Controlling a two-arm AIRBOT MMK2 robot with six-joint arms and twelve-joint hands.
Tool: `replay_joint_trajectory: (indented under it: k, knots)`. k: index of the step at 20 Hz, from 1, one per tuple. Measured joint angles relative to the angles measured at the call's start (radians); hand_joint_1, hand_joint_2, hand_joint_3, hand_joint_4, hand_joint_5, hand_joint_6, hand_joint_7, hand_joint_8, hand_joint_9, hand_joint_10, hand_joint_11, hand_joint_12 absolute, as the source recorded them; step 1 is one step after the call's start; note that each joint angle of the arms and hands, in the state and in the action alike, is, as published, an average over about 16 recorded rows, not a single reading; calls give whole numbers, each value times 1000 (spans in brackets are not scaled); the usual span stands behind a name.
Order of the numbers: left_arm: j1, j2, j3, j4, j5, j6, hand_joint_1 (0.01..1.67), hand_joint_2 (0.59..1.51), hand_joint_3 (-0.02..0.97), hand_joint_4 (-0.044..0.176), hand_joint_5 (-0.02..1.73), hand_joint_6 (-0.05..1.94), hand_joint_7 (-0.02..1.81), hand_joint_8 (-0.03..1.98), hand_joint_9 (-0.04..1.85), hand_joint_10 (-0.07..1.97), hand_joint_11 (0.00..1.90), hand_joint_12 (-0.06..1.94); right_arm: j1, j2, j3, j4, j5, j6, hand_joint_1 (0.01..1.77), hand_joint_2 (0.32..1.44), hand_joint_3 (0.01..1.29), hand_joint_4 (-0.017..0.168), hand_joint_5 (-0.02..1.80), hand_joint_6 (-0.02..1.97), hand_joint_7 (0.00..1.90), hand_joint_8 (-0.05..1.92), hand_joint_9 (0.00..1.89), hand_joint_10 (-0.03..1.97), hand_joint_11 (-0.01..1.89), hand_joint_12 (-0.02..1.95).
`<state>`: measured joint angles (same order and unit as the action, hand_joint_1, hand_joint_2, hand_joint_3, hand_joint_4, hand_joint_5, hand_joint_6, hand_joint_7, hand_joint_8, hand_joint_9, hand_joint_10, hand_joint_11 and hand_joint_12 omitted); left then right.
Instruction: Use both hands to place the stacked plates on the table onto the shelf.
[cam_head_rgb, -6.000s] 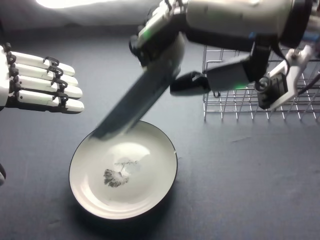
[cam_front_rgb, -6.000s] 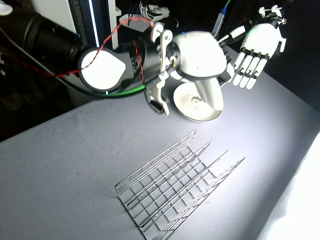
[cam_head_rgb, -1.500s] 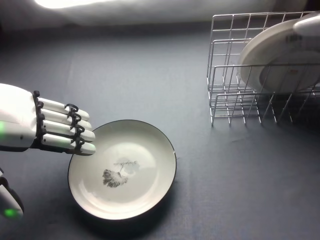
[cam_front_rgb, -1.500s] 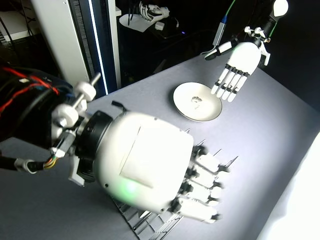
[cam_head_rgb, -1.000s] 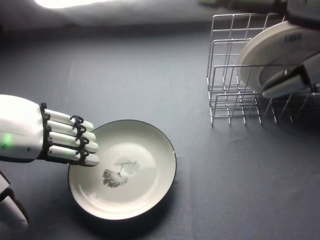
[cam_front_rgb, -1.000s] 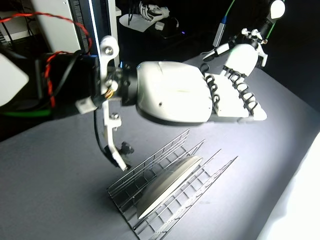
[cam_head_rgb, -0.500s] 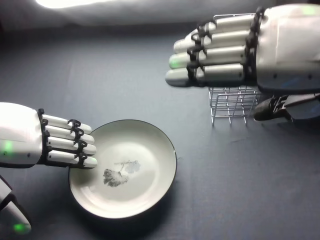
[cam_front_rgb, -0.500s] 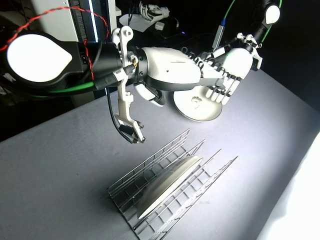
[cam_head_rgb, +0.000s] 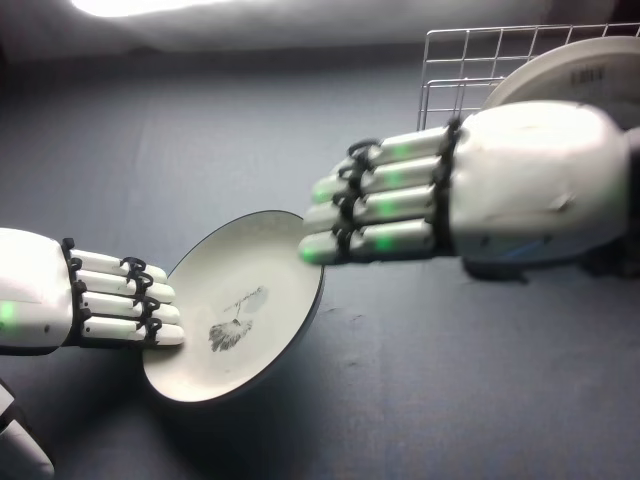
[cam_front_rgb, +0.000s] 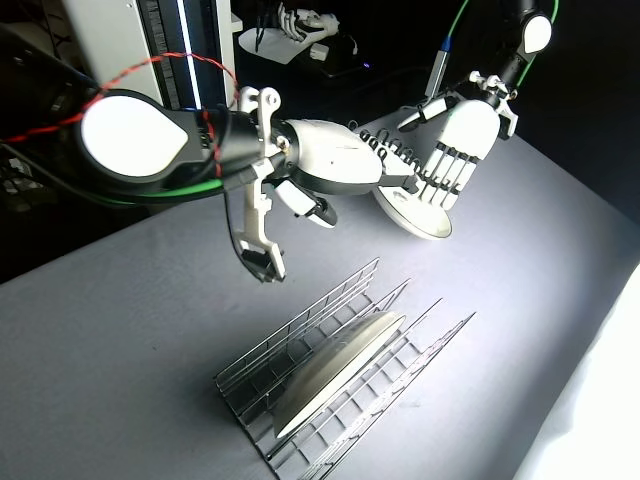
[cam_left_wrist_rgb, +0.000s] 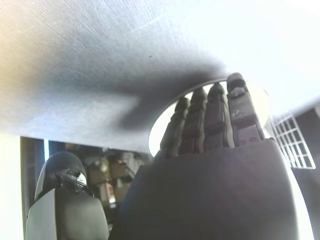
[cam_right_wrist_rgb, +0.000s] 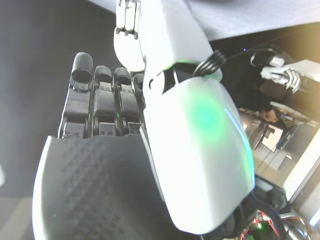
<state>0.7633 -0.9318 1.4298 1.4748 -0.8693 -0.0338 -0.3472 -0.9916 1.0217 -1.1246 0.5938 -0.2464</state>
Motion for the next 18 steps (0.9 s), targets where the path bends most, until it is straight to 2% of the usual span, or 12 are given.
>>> replay_joint_trajectory:
  k: [9,18]
  knots:
    - [12,0,-3,-5,5,0,22,927,11,-9,-9,-29,-5,-10,-19,-31,11,-27,-40,-158,41,7,-91,-7,1509,1084,16,1,14,16,11,16,21,19,12,389]
    - [8,0,-6,-3,8,0,22,928,10,-9,-8,-29,-4,-11,-19,-31,11,-27,-56,-320,140,21,-170,-12,1536,1110,16,1,14,16,11,16,20,19,12,431]
